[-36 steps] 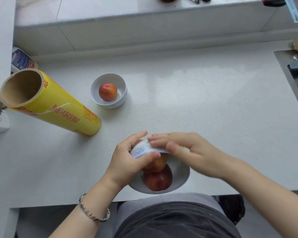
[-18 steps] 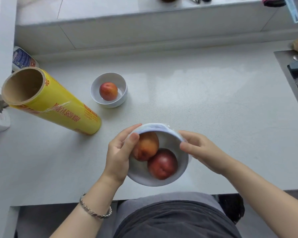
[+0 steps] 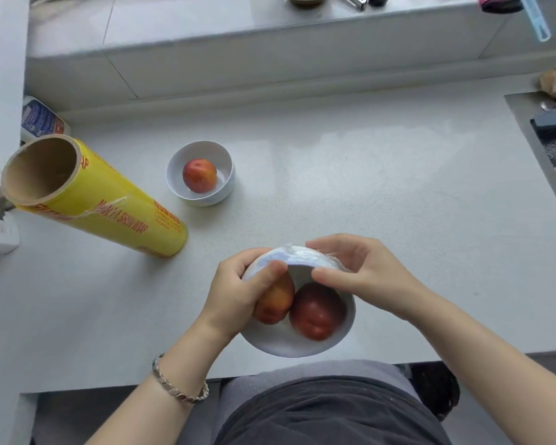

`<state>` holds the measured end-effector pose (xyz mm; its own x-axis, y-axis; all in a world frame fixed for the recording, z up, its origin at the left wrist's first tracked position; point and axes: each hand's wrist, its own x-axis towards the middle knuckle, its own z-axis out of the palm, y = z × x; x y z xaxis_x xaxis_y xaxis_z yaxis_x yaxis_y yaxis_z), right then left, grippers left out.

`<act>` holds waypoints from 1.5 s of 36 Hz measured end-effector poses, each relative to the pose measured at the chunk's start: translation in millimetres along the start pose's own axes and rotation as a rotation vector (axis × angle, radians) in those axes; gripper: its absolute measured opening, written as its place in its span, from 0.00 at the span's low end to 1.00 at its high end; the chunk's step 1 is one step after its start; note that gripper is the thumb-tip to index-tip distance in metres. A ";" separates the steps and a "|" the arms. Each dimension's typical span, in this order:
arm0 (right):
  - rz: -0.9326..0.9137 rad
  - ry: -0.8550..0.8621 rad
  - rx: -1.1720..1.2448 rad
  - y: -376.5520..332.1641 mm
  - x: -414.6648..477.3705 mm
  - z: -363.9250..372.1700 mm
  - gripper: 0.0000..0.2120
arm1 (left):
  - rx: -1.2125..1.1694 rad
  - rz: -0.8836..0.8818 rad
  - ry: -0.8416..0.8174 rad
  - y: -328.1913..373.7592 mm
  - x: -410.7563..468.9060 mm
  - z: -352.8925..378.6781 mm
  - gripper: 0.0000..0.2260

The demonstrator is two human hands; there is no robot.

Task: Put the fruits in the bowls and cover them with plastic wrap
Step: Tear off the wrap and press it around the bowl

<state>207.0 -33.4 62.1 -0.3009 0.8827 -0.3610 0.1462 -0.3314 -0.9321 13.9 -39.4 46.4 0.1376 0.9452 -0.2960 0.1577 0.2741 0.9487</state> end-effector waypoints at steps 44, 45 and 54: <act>0.299 -0.119 0.138 -15.9 33.8 14.1 0.15 | 0.184 0.018 -0.041 -1.0 -12.8 2.5 0.16; 0.302 -0.047 0.164 -14.2 35.0 14.8 0.15 | 0.187 0.018 -0.045 -1.4 -13.1 1.5 0.17; 0.231 0.164 -0.121 -17.1 40.6 -30.0 0.16 | 0.180 0.005 -0.056 -11.2 -36.5 2.7 0.14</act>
<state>220.5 18.2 64.3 -0.0921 0.8337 -0.5445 0.3076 -0.4962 -0.8119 9.8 -77.5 46.2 0.1920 0.9338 -0.3020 0.3286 0.2288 0.9163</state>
